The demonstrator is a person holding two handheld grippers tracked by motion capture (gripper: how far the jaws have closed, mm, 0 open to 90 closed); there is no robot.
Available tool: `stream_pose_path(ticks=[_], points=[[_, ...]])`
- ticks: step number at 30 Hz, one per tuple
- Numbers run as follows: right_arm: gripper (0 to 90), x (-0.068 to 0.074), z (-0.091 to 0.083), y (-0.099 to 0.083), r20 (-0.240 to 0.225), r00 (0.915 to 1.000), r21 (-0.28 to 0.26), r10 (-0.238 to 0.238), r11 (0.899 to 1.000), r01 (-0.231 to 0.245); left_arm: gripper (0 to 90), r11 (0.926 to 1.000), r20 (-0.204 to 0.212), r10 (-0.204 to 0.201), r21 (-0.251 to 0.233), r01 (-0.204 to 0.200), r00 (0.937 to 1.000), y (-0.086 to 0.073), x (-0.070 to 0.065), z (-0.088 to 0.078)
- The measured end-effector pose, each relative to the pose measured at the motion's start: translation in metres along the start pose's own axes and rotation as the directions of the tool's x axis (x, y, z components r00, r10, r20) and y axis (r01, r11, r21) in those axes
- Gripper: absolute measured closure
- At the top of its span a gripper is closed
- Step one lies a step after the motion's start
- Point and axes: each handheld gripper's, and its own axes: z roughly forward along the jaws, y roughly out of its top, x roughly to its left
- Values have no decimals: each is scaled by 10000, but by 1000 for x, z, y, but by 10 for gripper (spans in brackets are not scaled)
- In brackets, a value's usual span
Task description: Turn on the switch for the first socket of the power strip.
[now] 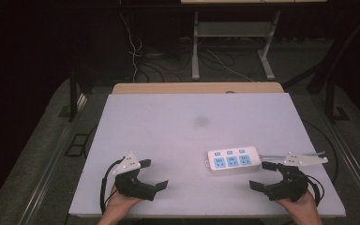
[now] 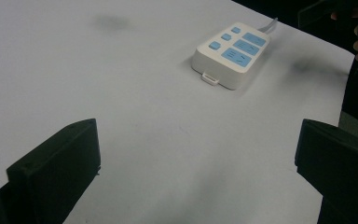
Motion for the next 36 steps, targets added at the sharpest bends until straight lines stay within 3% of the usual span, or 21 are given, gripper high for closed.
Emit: stream_pose_path(ticks=[16,36], points=[[4,1,-2,2,261,9995,325,-172,9993,164,0,9998,-106,-195,-60,195,9998,-1,3,-2],[4,-11,-13,25,182,9995,759,-243,9969,228,0,9996,157,-5,281,1,9999,-2,0,5]])
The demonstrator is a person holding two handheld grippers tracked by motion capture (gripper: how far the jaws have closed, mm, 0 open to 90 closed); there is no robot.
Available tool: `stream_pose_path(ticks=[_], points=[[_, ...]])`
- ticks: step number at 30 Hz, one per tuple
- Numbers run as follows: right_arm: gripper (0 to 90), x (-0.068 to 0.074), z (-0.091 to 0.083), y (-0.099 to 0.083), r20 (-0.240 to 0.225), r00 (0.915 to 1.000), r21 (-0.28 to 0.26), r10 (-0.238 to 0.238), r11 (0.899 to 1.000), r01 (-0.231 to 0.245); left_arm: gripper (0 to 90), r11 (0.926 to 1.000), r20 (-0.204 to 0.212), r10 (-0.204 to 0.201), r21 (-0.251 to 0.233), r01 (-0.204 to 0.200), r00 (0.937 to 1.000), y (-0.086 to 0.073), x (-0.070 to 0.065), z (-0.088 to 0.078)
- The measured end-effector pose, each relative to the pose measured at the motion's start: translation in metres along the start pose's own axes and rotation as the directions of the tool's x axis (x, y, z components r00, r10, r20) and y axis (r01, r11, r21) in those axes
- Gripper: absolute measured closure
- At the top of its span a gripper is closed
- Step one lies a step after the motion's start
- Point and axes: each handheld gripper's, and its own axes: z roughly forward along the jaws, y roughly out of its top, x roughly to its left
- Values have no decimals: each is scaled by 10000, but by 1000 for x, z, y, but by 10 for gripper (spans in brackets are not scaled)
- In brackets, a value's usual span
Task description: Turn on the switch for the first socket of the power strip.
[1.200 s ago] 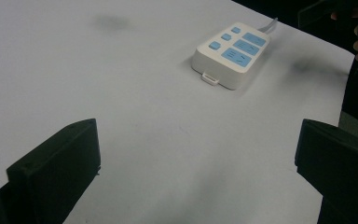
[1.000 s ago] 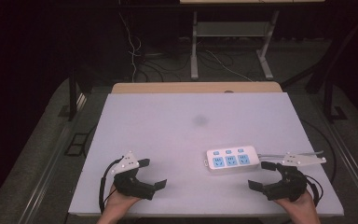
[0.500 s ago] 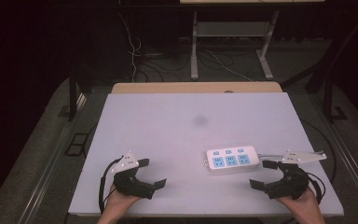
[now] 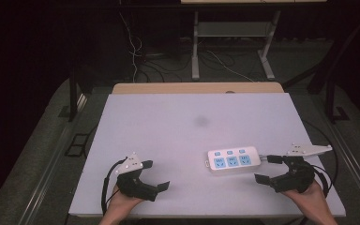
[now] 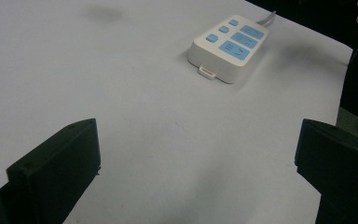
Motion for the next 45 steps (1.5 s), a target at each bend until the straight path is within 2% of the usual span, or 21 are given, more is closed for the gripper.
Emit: stream_pose_path(ticks=[18,21,33,45], points=[[4,-9,-4,19,-73,10000,412,-48,9991,50,0,10000,29,-6,19,6,10000,0,-1,2],[3,-10,-4,25,-135,9999,620,-66,9980,75,0,10000,33,21,33,-21,10000,0,-1,2],[4,-12,-1,44,-139,9992,932,-378,9949,390,0,10000,13,15,29,-15,10000,0,-1,2],[4,-17,8,62,-129,9985,1244,-535,9907,547,0,10000,17,29,42,-29,10000,0,0,2]])
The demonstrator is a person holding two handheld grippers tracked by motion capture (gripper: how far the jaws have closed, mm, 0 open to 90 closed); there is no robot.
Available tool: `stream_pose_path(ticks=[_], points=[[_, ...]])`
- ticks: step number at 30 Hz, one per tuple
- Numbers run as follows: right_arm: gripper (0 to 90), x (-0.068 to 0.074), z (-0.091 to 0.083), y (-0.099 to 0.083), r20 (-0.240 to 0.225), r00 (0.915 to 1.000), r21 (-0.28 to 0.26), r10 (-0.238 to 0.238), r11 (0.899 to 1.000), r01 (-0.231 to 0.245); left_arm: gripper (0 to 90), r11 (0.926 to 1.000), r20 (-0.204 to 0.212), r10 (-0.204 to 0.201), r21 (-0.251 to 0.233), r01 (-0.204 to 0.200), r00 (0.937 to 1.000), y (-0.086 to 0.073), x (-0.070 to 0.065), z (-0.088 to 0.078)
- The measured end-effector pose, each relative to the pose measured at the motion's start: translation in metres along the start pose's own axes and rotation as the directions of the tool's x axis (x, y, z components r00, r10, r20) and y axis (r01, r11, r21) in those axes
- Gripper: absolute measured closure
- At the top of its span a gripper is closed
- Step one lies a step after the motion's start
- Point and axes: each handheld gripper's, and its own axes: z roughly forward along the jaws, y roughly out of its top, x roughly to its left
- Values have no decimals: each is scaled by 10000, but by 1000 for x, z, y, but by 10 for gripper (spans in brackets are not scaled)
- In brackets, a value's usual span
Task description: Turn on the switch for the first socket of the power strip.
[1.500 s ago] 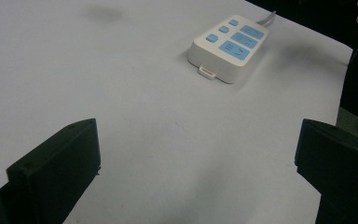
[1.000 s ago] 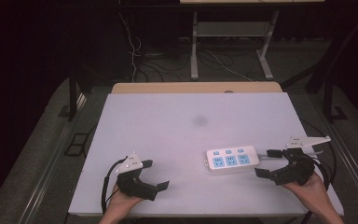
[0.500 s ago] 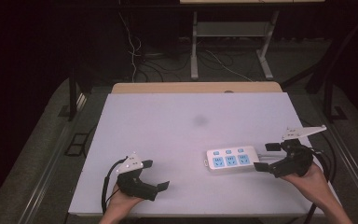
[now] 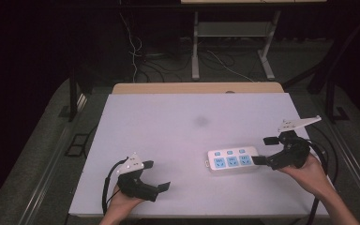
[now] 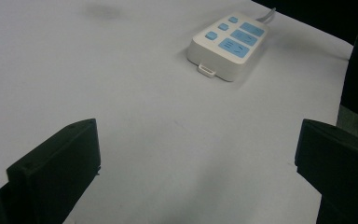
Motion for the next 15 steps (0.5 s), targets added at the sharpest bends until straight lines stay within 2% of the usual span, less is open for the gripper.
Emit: stream_pose_path(ticks=[15], points=[[4,-11,13,11,73,9999,393,136,9991,-138,0,10000,0,-23,-16,23,10000,0,0,0]])
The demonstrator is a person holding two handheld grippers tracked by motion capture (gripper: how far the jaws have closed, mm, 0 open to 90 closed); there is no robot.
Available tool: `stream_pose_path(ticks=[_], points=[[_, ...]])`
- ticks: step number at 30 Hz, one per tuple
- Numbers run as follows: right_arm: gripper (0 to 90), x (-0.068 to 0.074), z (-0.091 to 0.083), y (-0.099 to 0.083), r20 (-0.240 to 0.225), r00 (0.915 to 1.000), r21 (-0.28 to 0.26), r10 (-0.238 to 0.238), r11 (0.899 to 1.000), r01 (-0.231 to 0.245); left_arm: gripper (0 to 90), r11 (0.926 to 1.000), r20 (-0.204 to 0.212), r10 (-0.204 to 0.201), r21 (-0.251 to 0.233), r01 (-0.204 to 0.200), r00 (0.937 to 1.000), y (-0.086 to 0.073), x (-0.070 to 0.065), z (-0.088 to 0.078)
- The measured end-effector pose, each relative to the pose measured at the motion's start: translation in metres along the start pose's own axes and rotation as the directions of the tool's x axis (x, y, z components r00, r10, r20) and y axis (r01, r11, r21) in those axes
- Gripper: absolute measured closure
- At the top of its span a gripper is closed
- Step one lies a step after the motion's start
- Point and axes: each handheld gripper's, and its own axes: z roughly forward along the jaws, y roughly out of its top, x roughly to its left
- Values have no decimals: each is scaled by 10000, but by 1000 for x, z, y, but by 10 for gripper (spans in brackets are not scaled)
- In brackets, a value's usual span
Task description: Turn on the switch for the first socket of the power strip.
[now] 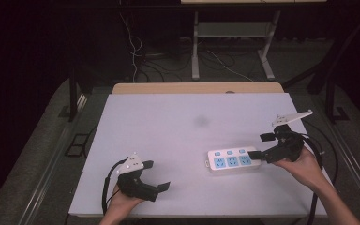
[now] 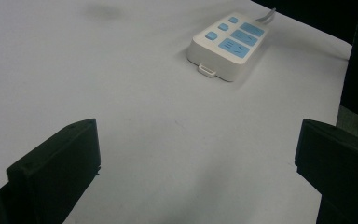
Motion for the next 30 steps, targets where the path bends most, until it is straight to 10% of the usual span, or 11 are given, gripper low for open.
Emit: stream_pose_path(ticks=[30], points=[[95,-20,31,7,-11,9999,425,151,9990,-150,0,10000,21,11,3,-11,10000,0,1,0]])
